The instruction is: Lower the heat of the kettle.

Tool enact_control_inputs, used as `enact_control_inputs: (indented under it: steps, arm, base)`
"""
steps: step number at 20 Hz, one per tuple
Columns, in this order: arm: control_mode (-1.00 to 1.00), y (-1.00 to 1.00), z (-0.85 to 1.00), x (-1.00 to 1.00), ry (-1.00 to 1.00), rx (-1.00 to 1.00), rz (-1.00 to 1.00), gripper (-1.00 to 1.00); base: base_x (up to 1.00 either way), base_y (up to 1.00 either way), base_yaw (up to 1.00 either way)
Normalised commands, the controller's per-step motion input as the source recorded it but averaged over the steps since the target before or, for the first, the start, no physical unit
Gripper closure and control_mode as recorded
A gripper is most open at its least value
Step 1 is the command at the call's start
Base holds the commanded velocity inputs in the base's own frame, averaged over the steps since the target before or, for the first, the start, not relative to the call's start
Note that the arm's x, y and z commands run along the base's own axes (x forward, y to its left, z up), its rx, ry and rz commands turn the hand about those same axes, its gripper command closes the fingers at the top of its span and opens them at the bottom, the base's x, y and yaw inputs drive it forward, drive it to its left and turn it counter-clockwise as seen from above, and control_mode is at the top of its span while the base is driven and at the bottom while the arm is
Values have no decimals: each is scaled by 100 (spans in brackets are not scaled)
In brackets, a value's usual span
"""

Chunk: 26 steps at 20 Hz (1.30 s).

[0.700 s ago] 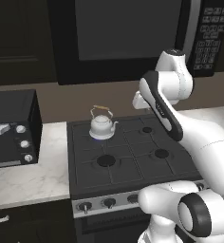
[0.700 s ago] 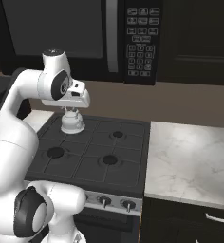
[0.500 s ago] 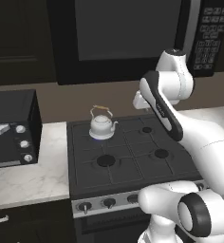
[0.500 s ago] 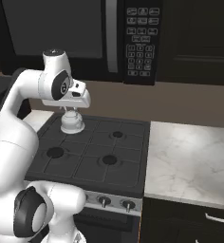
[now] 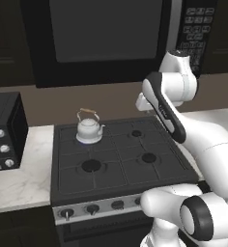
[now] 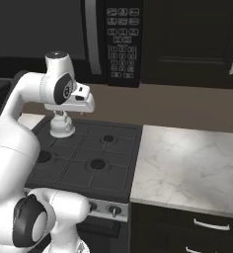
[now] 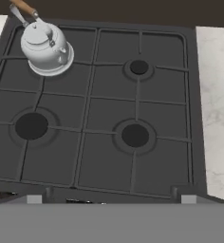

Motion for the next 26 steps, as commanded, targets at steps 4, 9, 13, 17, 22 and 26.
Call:
enact_control_inputs:
  steps: [4, 9, 13, 17, 22, 26]
  arm:
    - [100, 0, 0, 0, 0, 0, 0, -100]
    - [100, 0, 0, 0, 0, 0, 0, -100]
    - [100, 0, 0, 0, 0, 0, 0, -100]
    - [100, 0, 0, 0, 0, 0, 0, -100]
    - [100, 0, 0, 0, 0, 0, 0, -100]
    - [100, 0, 0, 0, 0, 0, 0, -100]
  base:
    - [8, -38, 0]
    - [21, -33, 0]
    - [32, -27, 0]
    - [31, -20, 0]
    - [34, -16, 0]
    - [28, -13, -1]
